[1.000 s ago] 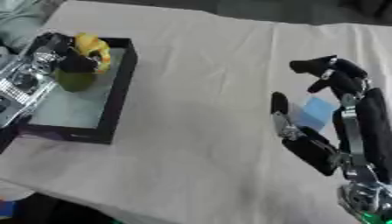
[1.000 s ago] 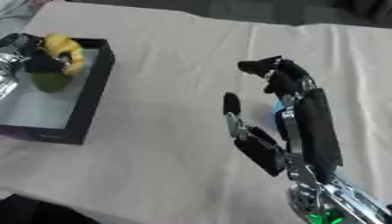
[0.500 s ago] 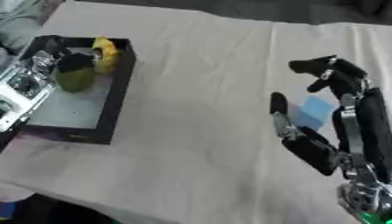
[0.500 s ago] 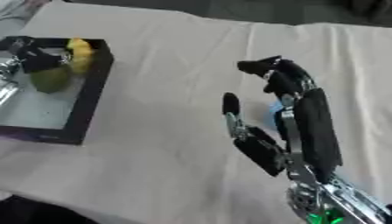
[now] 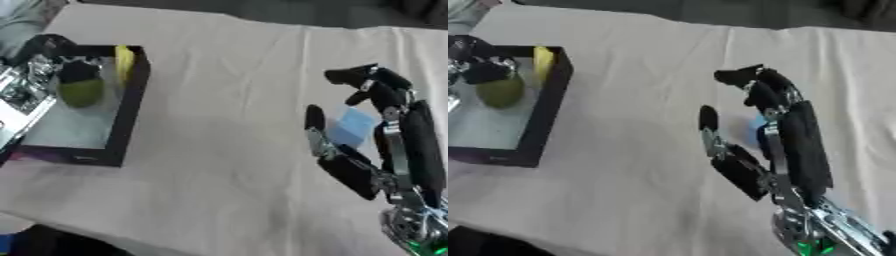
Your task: Pick up the objects with one hand, pass them to the other hand, and then place them into the box on the other side of the table.
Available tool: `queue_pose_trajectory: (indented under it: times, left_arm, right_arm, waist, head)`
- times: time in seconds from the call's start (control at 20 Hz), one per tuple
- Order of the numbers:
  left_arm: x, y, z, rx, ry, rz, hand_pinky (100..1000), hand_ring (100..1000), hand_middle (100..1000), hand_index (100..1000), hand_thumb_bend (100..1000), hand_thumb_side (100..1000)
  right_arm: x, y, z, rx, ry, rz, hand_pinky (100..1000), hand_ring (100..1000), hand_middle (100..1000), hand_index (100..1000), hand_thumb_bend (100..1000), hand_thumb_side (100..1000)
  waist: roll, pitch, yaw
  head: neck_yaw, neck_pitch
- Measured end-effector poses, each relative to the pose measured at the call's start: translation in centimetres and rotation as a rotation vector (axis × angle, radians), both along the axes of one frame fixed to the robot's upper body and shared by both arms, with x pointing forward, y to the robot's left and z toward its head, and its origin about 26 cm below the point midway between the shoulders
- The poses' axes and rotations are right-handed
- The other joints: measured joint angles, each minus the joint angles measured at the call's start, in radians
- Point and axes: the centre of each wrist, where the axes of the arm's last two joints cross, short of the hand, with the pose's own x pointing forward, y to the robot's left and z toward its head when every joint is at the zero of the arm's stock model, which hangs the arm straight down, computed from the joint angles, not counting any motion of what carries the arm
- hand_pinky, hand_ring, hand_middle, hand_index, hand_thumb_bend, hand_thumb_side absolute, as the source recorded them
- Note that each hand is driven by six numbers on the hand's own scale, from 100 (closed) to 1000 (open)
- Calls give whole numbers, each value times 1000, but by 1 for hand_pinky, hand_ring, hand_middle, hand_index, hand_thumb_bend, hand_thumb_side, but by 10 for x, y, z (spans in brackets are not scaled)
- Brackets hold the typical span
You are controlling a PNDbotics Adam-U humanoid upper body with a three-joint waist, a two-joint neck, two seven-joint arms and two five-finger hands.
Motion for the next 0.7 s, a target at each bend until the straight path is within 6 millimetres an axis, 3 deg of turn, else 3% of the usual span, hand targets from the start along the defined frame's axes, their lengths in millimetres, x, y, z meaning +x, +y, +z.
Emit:
queue_pose_trajectory:
  times: [0.2,0.35,0.7]
  left_arm:
    - [-19,-20,17,-38,-118,-124,783,779,706,781,100,514]
    - [-35,-34,26,-68,-207,-224,782,787,708,777,100,493]
    - [-58,-53,32,-127,-281,-364,784,796,715,770,100,484]
  right_arm:
    - [3,-6,2,2,94,-82,459,762,669,781,128,100]
    - [6,-13,7,-39,242,-194,497,793,725,821,148,241]
    - [17,-29,36,-164,577,-357,608,828,768,861,206,321]
  waist:
    - [0,-3,0]
    - [0,-4,-1]
    - [3,-8,-6]
  head:
    - [-39,12]
    - [-72,13]
    - [-132,21]
